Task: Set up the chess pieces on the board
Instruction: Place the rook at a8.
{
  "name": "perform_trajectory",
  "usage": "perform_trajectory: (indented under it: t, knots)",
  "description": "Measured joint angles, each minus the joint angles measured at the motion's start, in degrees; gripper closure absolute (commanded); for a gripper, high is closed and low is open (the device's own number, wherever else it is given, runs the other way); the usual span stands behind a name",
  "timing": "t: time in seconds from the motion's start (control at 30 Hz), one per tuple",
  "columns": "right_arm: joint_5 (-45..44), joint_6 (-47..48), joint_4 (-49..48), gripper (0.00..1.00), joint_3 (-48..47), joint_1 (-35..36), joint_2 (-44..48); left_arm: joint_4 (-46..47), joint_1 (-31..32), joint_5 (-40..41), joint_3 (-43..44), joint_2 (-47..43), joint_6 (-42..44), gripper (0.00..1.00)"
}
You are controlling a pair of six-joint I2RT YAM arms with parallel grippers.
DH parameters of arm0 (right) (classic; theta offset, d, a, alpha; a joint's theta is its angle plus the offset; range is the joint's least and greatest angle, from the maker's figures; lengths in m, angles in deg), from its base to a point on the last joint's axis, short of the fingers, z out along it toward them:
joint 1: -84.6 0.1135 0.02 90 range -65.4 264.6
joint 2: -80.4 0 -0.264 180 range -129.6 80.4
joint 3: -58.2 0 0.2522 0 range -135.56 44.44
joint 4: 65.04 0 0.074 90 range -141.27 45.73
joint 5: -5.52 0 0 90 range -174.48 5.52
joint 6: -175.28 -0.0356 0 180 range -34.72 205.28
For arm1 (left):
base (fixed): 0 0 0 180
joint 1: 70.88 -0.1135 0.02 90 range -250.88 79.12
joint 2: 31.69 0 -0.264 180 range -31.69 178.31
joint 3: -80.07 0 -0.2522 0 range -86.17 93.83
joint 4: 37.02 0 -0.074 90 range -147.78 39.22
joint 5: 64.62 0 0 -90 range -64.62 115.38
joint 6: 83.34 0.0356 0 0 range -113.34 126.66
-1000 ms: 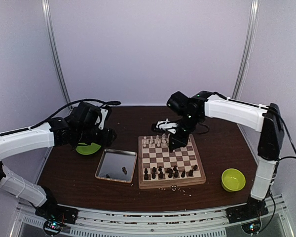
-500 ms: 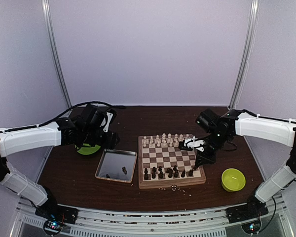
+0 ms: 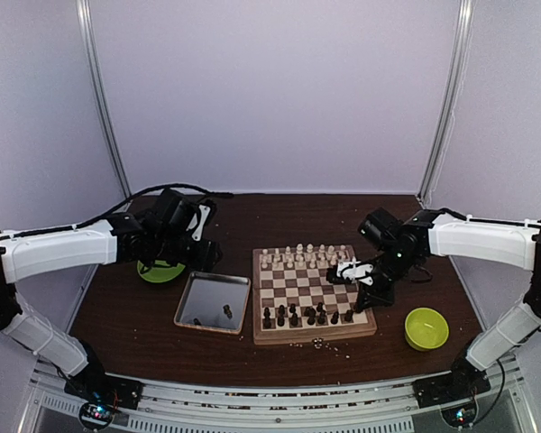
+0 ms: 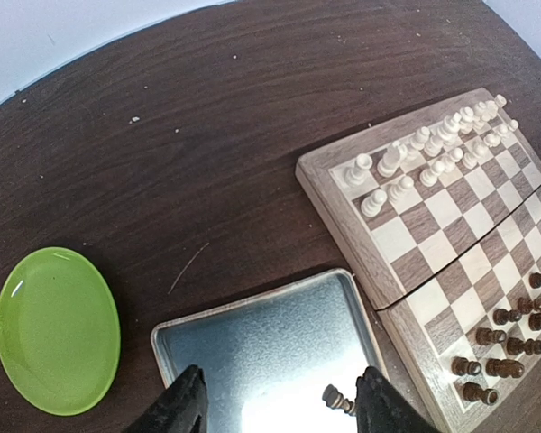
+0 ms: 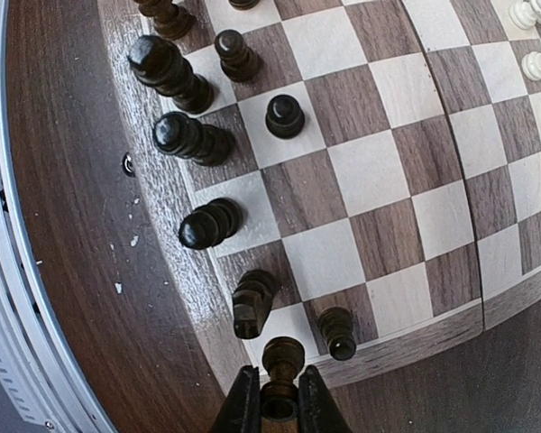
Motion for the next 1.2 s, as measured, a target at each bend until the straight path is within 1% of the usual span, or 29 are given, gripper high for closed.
perform_trajectory:
  t: [0.3,0.47,1.0,1.2]
  knots:
    - [0.44,1.6,-1.4,0.9,2.03,0.04,-1.51,-0.81,0.0,0.0,0.74,0.87,-0.09,0.43]
    - [0.39,1.9,-1.79,0.88,2.38,0.07,-2.19,-1.33,0.0,0.0,1.03,1.16,-0.09,0.43]
    - [0.26,2.67,-2.01,0.76,2.38,0.37,-3.19,-1.92,0.0,0.0,1.09,1.44,-0.2,0.44]
    - [0.46,2.99,1.75,0.7,1.68,0.37,0.68,-3.8,0.0,0.09,1.29,1.46,-0.52,0.45]
